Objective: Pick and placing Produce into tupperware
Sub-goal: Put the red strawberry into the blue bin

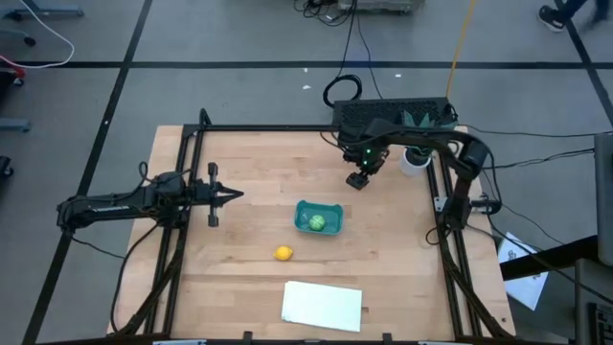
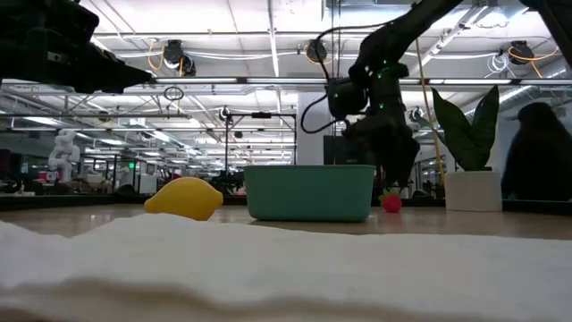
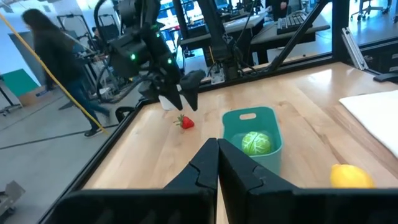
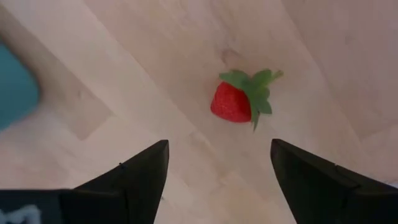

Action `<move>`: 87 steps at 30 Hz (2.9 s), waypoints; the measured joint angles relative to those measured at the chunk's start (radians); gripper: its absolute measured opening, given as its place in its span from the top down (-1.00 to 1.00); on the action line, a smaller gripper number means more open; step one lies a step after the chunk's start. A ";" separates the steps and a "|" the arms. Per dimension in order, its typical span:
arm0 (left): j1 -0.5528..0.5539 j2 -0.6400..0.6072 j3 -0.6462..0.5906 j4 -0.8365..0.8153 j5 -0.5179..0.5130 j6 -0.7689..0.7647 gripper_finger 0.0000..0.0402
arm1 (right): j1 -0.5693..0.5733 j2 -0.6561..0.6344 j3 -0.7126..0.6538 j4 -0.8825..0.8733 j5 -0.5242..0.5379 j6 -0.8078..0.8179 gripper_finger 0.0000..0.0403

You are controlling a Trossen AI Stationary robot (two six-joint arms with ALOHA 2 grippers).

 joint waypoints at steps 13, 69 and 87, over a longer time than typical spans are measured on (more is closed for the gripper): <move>0.000 0.000 0.000 -0.037 0.000 -0.008 0.95 | -0.005 0.036 0.000 0.118 0.053 0.035 -0.36; 0.000 0.000 0.000 -0.051 0.000 -0.019 0.95 | -0.005 0.035 -0.143 0.292 0.058 0.031 -0.23; 0.000 0.000 0.000 -0.051 0.000 -0.022 0.95 | -0.005 0.029 -0.142 0.304 0.051 -0.005 0.21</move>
